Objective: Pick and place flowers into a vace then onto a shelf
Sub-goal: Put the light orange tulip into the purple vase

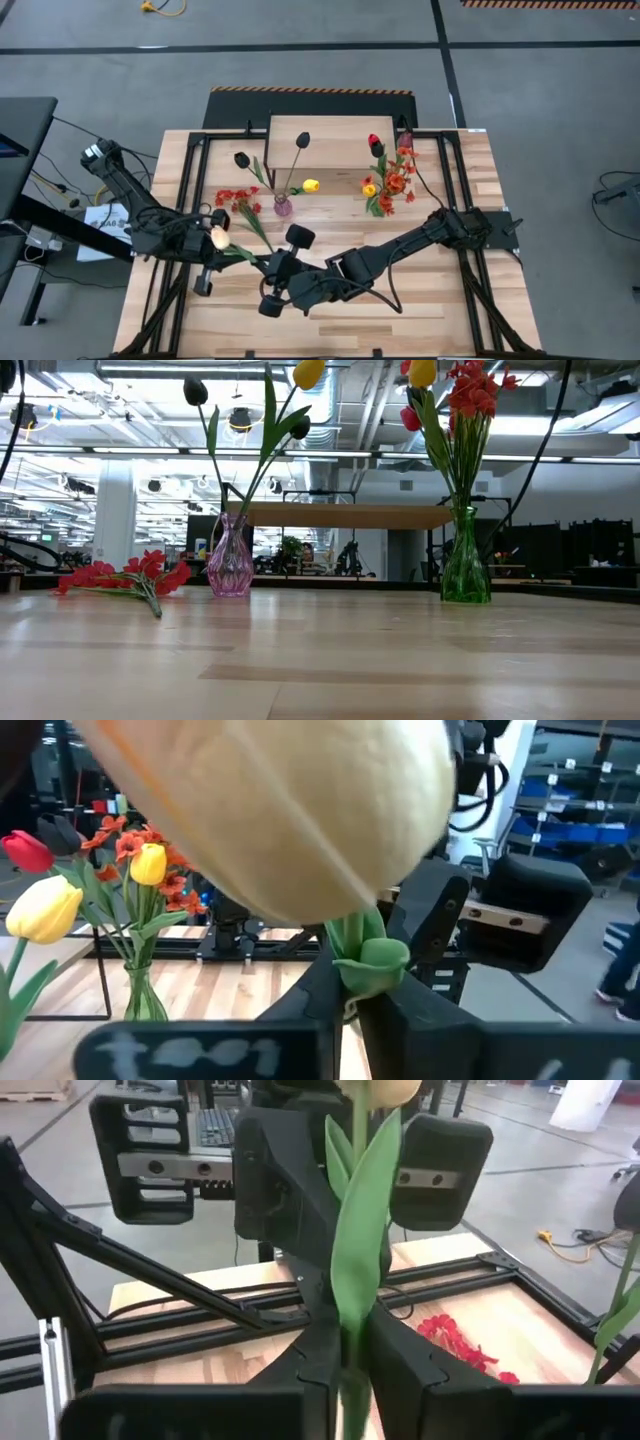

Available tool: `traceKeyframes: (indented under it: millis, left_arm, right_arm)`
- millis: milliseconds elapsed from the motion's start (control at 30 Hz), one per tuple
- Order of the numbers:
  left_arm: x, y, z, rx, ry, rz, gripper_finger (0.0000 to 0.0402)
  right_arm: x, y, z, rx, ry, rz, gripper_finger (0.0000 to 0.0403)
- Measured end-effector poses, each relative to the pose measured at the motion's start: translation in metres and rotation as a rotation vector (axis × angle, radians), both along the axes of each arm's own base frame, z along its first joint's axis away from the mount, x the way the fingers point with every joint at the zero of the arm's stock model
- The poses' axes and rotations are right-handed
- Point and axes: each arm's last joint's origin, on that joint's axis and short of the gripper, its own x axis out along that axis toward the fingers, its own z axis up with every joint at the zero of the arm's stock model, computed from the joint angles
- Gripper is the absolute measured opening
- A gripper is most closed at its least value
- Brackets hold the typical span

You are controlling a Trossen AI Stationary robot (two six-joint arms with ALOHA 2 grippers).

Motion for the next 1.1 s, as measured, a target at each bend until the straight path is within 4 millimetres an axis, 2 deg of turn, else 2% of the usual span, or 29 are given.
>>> traceKeyframes:
  millis: [133, 333, 533, 633, 733, 833, 1033, 1100]
  left_arm:
    - [-0.002, 0.001, 0.001, 0.036, 0.028, -0.006, 0.0003]
    - [-0.014, 0.005, 0.016, 0.055, 0.152, -0.036, 0.0002]
    - [-0.029, 0.001, 0.028, -0.013, 0.269, -0.094, 0.0001]
    - [-0.034, 0.003, 0.032, -0.004, 0.287, -0.034, 0.0001]
    - [-0.037, 0.008, 0.037, 0.008, 0.273, 0.083, 0.0001]
    - [-0.037, 0.011, 0.042, 0.021, 0.250, 0.148, 0.0000]
    - [-0.036, 0.018, 0.049, 0.072, 0.221, 0.240, 0.0000]
    - [-0.037, 0.020, 0.050, 0.067, 0.216, 0.243, 0.0000]
  right_arm:
    - [-0.001, 0.001, -0.002, -0.021, 0.023, 0.010, 0.0067]
    - [-0.008, 0.010, -0.007, -0.027, 0.075, 0.023, 0.0124]
    - [-0.017, 0.021, -0.014, -0.003, 0.144, 0.063, 0.0177]
    - [-0.024, 0.032, -0.018, 0.034, 0.195, 0.148, 0.0195]
    - [-0.030, 0.041, -0.021, 0.083, 0.218, 0.161, 0.0203]
    - [-0.024, 0.046, -0.037, 0.101, 0.228, 0.136, 0.0202]
    - [0.002, 0.062, -0.104, 0.032, 0.279, 0.166, 0.0180]
    - [0.006, 0.060, -0.116, 0.001, 0.287, 0.119, 0.0172]
